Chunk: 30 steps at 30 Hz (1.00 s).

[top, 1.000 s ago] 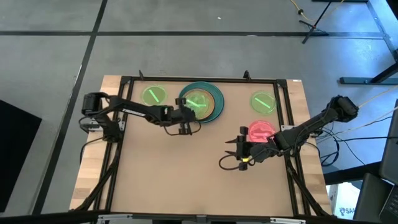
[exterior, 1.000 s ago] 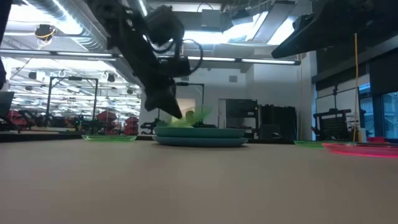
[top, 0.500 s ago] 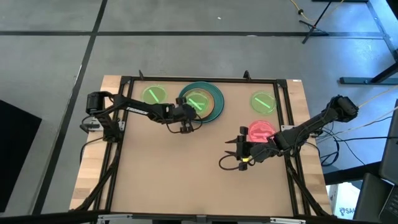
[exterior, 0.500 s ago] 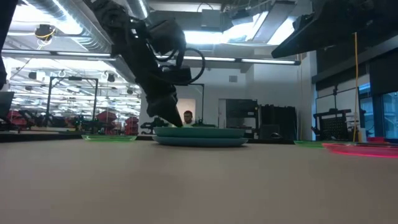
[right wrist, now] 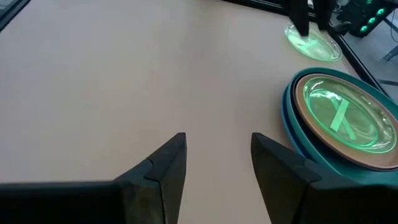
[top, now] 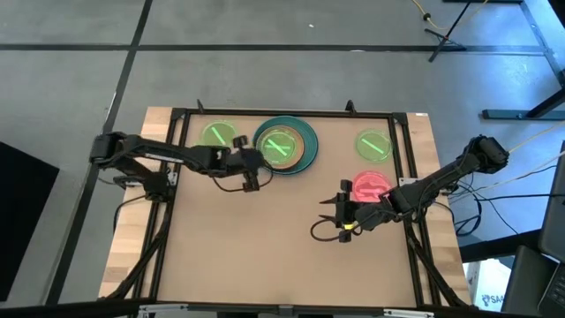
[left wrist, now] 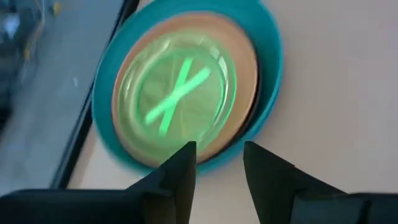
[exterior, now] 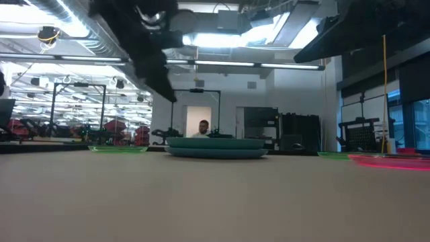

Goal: Stack plastic plates
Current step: Stack the light green plate on top of the light green plate

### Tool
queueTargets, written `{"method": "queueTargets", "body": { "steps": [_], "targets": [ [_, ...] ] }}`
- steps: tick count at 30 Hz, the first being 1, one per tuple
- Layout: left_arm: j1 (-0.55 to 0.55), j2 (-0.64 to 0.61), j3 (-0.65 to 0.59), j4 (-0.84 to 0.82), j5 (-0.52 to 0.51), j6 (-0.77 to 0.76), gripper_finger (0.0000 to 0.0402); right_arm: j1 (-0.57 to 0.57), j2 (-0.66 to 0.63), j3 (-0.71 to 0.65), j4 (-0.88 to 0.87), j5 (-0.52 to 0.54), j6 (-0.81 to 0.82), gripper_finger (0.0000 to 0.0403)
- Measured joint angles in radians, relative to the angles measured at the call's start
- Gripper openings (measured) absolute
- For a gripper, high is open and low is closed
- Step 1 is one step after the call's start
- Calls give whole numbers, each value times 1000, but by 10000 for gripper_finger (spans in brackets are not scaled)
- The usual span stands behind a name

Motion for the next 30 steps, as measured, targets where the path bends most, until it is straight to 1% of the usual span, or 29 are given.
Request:
{"method": "queueTargets", "body": {
  "steps": [4,7,9,14,17,19,24,30],
  "targets": [
    [25,-78,0,-176,-6,-165,127,0,0,0,-2,0,0,170],
    [70,-85,0,-317,-9,-268,127,0,0,0,-5,0,0,170],
    [109,-73,-12,-354,-9,-295,127,0,0,0,-6,0,-4,170],
    [206,16,-69,-339,4,-260,127,0,0,1,-7,1,-4,170],
    [273,75,-95,-296,-21,-199,128,0,0,1,-8,0,0,170],
    [311,111,-101,-253,-21,-168,128,0,0,1,-9,0,0,170],
    [367,188,-102,-202,-33,-131,128,0,0,1,-9,0,-4,170],
    [418,238,-100,-160,-59,-106,126,0,0,1,-21,0,-3,170]
  ]
}}
